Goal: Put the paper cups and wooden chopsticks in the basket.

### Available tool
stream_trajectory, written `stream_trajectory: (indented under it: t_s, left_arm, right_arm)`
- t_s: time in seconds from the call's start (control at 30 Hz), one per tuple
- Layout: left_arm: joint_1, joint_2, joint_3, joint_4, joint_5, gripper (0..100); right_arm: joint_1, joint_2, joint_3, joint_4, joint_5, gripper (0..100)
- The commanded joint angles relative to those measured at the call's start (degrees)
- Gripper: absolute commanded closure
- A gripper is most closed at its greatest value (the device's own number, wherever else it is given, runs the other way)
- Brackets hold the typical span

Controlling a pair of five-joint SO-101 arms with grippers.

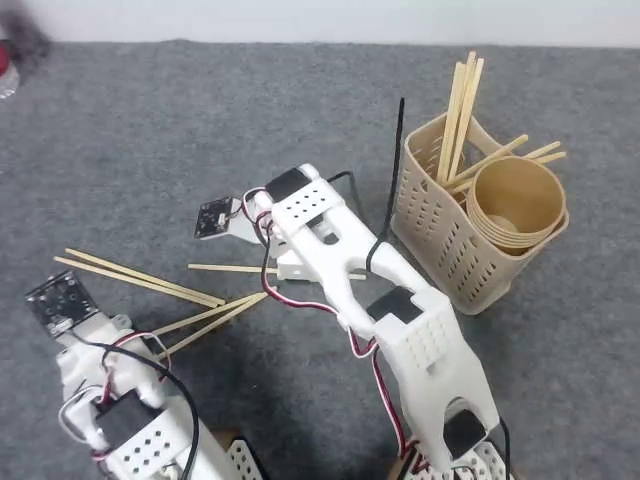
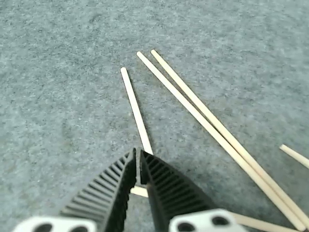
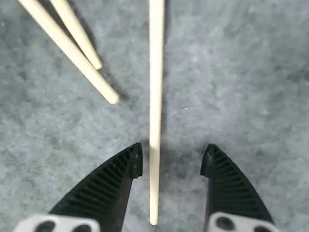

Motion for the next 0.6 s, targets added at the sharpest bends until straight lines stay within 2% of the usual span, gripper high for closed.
stream_trajectory:
  t_s: [0.0,0.2,0.4,0.57]
  left_arm:
    - [0.0,-0.53,-0.22,-1.23,0.35,99]
    - [0.0,-0.53,-0.22,-1.23,0.35,99]
    - [0.0,-0.53,-0.22,-1.23,0.35,99]
    - [0.09,-0.53,-0.22,-1.23,0.35,99]
  right_arm:
    - [1.27,-1.89,-3.16,-0.4,0.62,78.6]
    - [1.27,0.22,-3.08,-2.07,0.62,80.9]
    - [3.03,3.03,-3.25,-4.09,0.62,99.8]
    - [3.03,2.24,-3.25,-3.65,0.62,99.3]
